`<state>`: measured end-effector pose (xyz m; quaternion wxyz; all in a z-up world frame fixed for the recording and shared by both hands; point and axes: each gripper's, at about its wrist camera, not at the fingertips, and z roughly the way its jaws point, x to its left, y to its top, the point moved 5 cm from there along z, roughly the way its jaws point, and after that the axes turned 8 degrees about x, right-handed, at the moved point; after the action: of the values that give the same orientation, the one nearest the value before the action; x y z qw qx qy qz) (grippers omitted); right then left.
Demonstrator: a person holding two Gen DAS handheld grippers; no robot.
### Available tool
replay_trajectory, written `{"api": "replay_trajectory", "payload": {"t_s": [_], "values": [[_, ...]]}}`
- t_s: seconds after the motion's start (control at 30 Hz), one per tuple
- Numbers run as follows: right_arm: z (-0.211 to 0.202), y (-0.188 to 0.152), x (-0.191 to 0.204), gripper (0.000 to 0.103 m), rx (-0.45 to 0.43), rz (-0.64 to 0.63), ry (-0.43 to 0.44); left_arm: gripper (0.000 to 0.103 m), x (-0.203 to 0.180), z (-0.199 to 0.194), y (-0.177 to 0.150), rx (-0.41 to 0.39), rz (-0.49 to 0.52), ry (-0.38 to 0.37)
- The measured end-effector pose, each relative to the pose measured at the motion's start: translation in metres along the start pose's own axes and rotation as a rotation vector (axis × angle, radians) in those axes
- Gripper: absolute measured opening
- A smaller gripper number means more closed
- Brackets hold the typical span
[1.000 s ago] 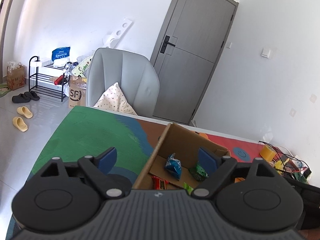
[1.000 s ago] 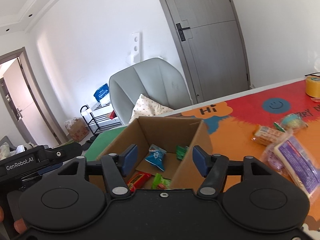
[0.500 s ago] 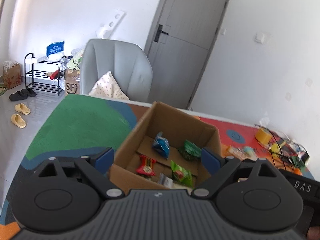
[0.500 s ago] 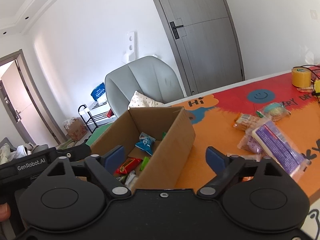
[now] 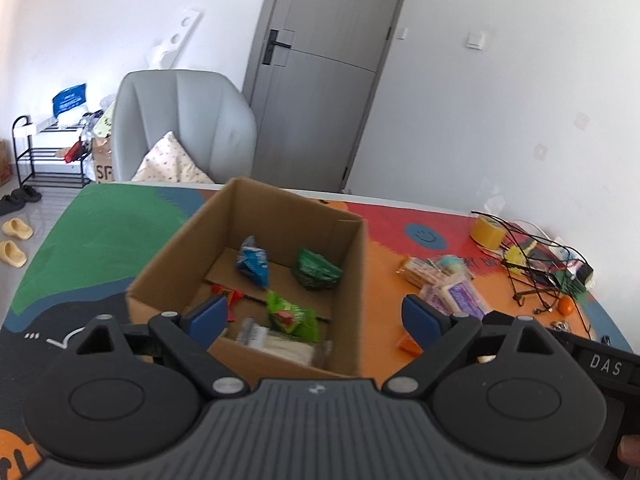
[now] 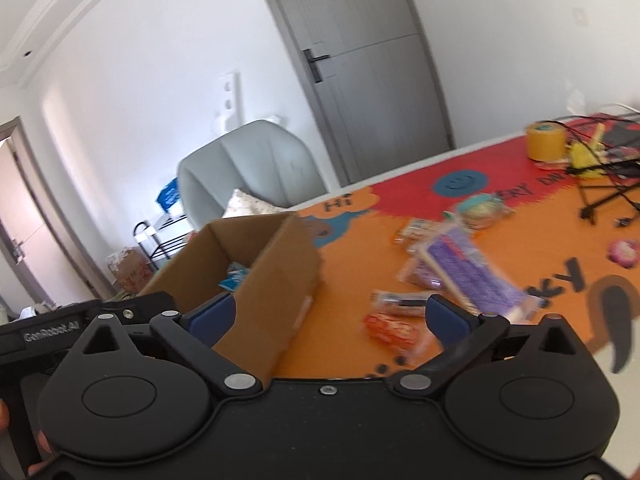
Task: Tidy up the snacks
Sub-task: 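Move both open tools from the box back to the snack pile, then grasp the red-and-white packet with the left gripper while the right gripper grasps the long purple packet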
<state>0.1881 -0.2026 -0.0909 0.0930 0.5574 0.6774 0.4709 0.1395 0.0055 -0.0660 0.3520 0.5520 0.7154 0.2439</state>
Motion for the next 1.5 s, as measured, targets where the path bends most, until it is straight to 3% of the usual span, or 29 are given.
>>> {"api": "replay_trajectory", "payload": {"t_s": [0.6,0.77,1.1,1.33,1.5], "values": [[-0.022,-0.013,-0.079,0.102,-0.041,0.106,-0.085,0.093,-0.076,0.025,-0.016,0.023,0.123,-0.069],[-0.017,-0.014,-0.089,0.088,-0.038,0.096,-0.093,0.093,-0.09,0.037,-0.019,0.031,0.146,-0.091],[0.007,-0.015,-0.111,0.085,-0.009,0.12,-0.099,0.092,-0.102,0.071,-0.023,0.068,0.146,-0.085],[0.02,-0.006,-0.122,0.071,-0.01,0.125,-0.101,0.09,-0.111,0.091,-0.021,0.06,0.171,-0.034],[0.029,0.003,-0.123,0.06,-0.013,0.115,-0.087,0.082,-0.117,0.102,-0.02,0.077,0.164,-0.055]]}}
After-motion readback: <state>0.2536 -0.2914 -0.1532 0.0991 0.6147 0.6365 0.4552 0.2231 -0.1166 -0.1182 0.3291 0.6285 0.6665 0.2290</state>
